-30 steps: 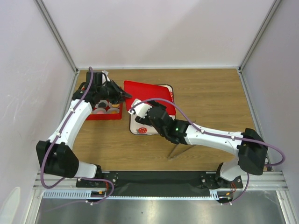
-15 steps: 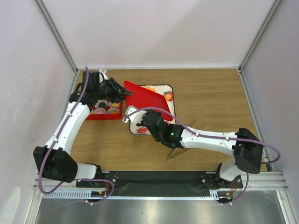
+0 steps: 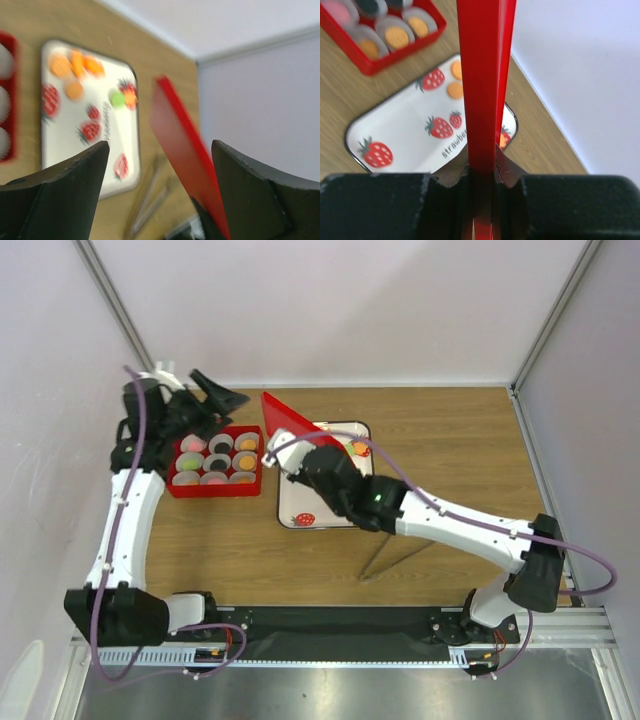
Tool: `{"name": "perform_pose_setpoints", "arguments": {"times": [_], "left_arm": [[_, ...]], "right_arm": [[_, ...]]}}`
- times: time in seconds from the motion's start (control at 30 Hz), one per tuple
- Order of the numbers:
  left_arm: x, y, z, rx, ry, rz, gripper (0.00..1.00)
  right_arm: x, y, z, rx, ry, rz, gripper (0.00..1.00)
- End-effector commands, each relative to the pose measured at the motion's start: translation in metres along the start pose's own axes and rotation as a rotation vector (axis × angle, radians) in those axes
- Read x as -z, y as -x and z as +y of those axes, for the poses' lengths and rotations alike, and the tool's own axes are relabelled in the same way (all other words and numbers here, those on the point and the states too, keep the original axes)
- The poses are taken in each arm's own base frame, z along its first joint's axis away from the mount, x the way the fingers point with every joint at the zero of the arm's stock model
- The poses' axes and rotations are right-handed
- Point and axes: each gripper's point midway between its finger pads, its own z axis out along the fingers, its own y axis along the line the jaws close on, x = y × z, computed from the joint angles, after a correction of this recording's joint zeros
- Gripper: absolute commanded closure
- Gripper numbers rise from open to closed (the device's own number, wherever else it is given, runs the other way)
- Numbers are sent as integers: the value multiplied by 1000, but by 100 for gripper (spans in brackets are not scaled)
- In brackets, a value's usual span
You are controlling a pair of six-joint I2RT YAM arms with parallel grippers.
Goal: Pack the cookies
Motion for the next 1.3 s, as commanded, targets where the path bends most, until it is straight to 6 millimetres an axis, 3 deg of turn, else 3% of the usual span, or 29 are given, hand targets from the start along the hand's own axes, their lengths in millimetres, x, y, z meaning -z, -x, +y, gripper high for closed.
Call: {"name": "perform_pose_setpoints", "arguments": {"times": [0.0,0.03,0.07,0.1,0.13,0.17,0.23,0.27,0.3,0.33,0.37,0.4,0.53,0.7,0.77,1.03,1.27], "left_arm": [[40,51,-19,-134,-35,-220,10],[48,53,-11,-133,-24,-250,9],[53,57,-10,-148,-35,-283,9],[56,56,-8,-151,-38,-297,9],[59,46,0,-156,-40,-304,9],[60,46,-1,-177,-63,-329,9],[58,23,18,-165,-79,-313,9],[57,22,16,-184,-114,-332,9],[55,13,20,-185,-134,-317,9],[48,-2,37,-170,-135,-290,10],[50,-2,30,-206,-193,-311,9],[49,-12,29,-218,-237,-286,9],[44,-31,31,-262,-354,-264,7],[32,-36,42,-291,-360,-230,7],[33,-36,37,-321,-393,-236,7],[22,-34,51,-321,-336,-214,7],[29,-38,27,-322,-459,-171,8]], "right_arm": [[14,29,-31,-167,73,-34,100],[7,22,-24,-193,146,2,100],[8,37,-36,-237,162,-24,100],[8,46,-33,-265,235,-47,100],[3,36,-39,-289,264,-5,100],[0,50,-46,-342,290,-27,100],[1,51,-37,-382,428,-16,100],[-5,56,-51,-431,442,-28,100],[-1,63,-46,-461,539,-53,100],[1,63,-48,-485,577,-51,100],[-7,56,-54,-520,595,-39,100],[1,70,-53,-562,680,-81,100],[-3,77,-53,-671,804,-96,100],[-6,89,-54,-820,978,-138,100],[-4,90,-49,-845,1044,-146,100],[-7,102,-49,-934,1185,-203,100],[-19,94,-34,-982,1261,-159,100]]}}
